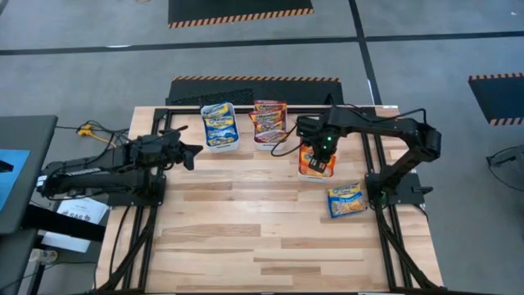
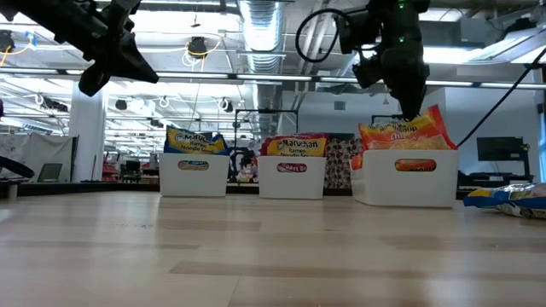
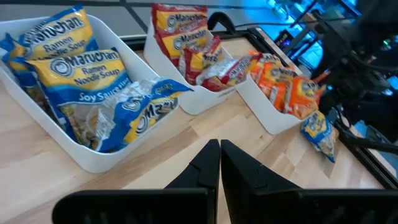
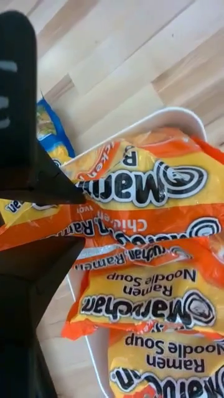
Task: Sort Maruchan noodles
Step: Put the orange noodle pack into the right white bin, then adjust the right white bin
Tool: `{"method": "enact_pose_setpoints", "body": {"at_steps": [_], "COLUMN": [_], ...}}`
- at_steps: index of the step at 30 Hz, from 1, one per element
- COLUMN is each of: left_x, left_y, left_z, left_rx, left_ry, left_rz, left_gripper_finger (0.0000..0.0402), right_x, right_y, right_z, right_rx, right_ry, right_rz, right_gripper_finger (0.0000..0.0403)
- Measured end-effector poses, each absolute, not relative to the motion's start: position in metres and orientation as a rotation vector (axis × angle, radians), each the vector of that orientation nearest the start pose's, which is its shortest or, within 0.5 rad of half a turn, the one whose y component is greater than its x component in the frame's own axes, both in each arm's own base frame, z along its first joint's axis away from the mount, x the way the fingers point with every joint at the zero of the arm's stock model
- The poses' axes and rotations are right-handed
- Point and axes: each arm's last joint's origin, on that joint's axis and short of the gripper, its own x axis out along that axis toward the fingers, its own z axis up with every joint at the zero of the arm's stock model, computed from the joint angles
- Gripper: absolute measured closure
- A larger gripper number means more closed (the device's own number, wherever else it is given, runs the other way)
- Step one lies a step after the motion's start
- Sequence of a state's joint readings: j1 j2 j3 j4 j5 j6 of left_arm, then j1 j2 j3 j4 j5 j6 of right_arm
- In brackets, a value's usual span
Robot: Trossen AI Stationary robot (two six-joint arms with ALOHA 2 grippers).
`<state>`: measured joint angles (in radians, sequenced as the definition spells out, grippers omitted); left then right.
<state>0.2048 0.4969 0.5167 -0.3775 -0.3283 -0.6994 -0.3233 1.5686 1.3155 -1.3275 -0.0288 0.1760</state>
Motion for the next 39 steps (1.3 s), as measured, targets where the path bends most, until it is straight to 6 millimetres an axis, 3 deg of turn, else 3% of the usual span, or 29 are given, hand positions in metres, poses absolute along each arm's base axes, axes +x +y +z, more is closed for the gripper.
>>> {"method": "enact_pose_setpoints", "body": {"at_steps": [11,20,26,39], "left_x": [0.115,0.114,0.113,0.113], "left_y": [0.039,0.042,0.041,0.041], "left_z": [0.261,0.26,0.258,0.258], "left_rx": [-0.658,-0.662,-0.66,-0.643], "left_ry": [0.147,0.147,0.18,0.184], "left_rz": [0.671,0.692,0.702,0.7], "left_gripper_finger": [0.0401,0.0401,0.0401,0.0401], "right_x": [0.251,0.256,0.256,0.258], "right_y": [-0.07,-0.06,-0.047,-0.032], "right_z": [0.291,0.282,0.262,0.214], "right_rx": [0.471,0.504,0.627,0.696], "right_ry": [1.451,1.462,1.496,1.448], "right_rz": [-0.368,-0.323,-0.184,-0.182], "right_gripper_finger": [0.0301,0.0301,0.0301,0.0301]}}
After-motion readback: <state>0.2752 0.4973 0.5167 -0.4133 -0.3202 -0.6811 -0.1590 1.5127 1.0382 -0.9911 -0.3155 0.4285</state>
